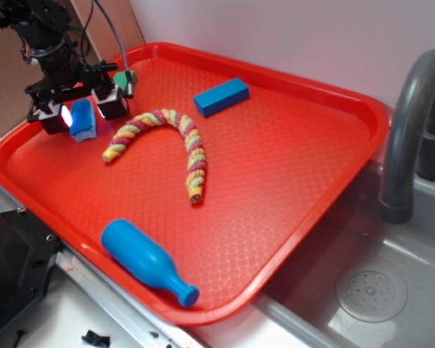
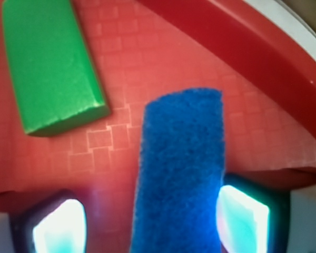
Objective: Grab the blue sponge.
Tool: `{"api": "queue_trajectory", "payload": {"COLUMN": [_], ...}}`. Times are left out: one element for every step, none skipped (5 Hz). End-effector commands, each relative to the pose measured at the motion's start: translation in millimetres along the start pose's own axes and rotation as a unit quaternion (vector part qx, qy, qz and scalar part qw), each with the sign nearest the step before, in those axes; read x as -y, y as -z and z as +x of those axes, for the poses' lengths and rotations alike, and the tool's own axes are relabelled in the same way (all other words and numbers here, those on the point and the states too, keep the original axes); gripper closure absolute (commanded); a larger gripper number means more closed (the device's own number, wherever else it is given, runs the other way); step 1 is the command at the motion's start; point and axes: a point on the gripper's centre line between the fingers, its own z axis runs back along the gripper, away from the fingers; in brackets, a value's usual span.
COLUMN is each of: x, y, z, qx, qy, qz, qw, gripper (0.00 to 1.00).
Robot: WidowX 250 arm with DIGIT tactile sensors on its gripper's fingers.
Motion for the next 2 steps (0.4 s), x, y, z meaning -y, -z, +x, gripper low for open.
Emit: {"api": "queue_trajectory", "payload": {"x": [-4.3, -1.5], "y": [-7.4, -22.2], "z": [11.8, 10.9], "qx": [0.024, 0.050], "qy": [-0.014, -0.023], "qz": [-0.008, 0.019], "qw": [1.000, 0.998], "gripper": [1.00, 1.00]}}
